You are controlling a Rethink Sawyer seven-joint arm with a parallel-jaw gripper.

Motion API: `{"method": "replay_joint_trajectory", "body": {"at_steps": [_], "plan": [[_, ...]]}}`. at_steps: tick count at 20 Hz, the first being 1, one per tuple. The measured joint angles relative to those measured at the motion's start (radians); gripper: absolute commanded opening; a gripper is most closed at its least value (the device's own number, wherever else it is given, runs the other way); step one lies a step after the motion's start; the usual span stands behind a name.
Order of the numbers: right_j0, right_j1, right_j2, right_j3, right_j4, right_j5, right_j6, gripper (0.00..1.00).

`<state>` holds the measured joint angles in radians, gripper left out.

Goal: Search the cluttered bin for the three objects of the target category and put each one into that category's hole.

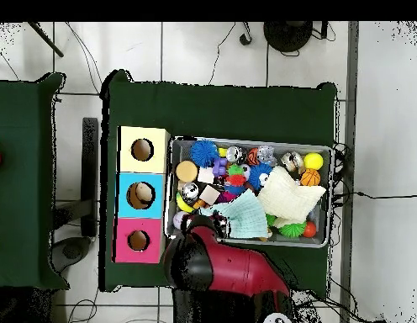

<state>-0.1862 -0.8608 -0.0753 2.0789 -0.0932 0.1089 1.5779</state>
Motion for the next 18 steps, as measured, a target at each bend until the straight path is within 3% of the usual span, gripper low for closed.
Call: {"method": "replay_joint_trajectory", "body": {"at_steps": [9,18], "plan": [[-0.110,-0.015,0.052,0.008,0.000,0.053,0.000,1.00],[-0.072,-0.005,0.046,0.008,0.000,0.053,0.000,1.00]]}}
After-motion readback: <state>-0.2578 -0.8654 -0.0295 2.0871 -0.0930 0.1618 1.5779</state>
